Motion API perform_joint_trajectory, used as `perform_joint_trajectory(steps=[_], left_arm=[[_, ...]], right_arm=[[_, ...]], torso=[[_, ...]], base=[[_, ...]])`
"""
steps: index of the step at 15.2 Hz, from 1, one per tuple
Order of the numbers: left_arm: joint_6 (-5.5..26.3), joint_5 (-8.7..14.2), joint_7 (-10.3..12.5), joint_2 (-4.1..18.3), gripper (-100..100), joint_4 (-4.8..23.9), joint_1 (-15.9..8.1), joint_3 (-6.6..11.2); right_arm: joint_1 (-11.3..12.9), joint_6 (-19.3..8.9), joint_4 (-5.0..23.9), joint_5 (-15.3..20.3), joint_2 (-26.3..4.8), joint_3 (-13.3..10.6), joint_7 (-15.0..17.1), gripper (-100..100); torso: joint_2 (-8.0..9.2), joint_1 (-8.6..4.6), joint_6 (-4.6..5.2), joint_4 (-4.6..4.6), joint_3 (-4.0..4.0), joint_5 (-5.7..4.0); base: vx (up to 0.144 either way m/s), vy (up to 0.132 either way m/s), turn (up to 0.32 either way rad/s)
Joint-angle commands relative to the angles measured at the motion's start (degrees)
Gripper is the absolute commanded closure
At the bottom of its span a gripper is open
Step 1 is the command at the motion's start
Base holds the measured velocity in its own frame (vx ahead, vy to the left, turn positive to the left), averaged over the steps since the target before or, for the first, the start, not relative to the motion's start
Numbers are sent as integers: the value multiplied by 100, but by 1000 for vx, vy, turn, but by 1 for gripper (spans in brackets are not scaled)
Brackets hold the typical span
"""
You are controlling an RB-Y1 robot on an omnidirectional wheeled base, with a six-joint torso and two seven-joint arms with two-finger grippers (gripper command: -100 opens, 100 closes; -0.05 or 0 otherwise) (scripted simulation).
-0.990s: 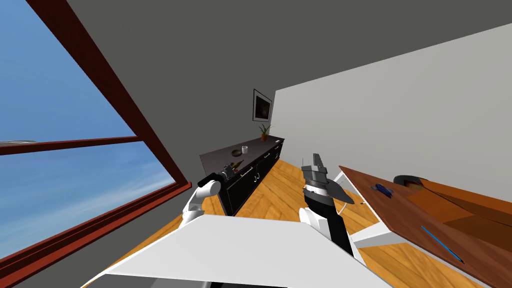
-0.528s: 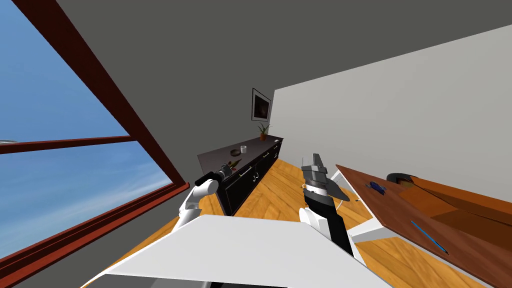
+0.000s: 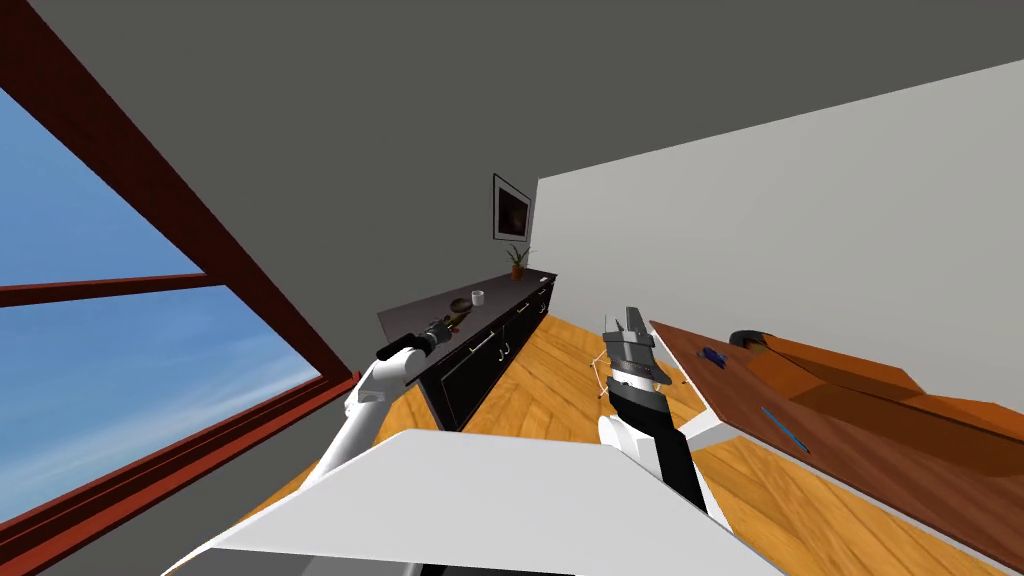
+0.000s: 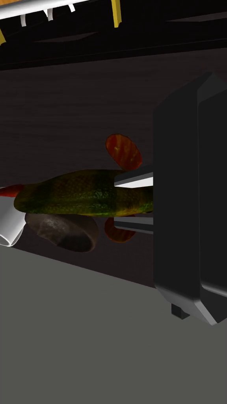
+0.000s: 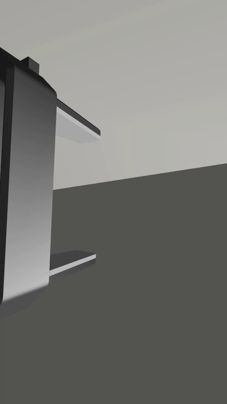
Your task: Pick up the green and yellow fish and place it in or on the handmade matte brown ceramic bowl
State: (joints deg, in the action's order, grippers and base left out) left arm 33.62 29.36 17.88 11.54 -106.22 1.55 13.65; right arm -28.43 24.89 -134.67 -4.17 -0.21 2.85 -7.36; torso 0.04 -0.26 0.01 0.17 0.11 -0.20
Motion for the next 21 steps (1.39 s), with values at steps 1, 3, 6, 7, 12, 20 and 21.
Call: perform_joint_trajectory(steps=[1, 3, 6, 7, 12, 20, 21], left_arm=[[-63, 87, 8, 193, 100, 132, -81, 159], [-43, 120, 50, 379, 100, 283, -238, 392], [-5, 161, 84, 561, 100, 465, -405, 644], [22, 185, 97, 651, 100, 568, -492, 775], [183, 301, 118, 997, 100, 1019, -834, 1301], [576, 529, 68, 1511, 100, 1788, -1324, 2041], [630, 558, 56, 1570, 100, 1880, -1377, 2117]], right_arm=[[0, 0, 0, 0, 0, 0, 0, 0], [0, 0, 0, 0, 0, 0, 0, 0], [0, 0, 0, 0, 0, 0, 0, 0], [0, 0, 0, 0, 0, 0, 0, 0], [0, 0, 0, 0, -1, 0, 0, 0], [0, 0, 0, 0, -1, 1, 0, 0], [-1, 0, 0, 0, -1, 1, 0, 0]], torso=[[0, 0, 0, 0, 0, 0], [0, 5, 1, 4, 2, -1], [1, 4, 5, 9, 5, -5], [1, 5, 3, 7, 4, -3], [-2, 12, 4, 10, 4, -3], [-11, 29, 8, 15, 3, -4], [-11, 30, 5, 15, 3, -3]], base=[[-4, -17, -96], [-5, -16, -175], [1, -7, -228], [5, 2, -146], [12, 17, -222], [27, 56, -249], [33, 72, -226]])
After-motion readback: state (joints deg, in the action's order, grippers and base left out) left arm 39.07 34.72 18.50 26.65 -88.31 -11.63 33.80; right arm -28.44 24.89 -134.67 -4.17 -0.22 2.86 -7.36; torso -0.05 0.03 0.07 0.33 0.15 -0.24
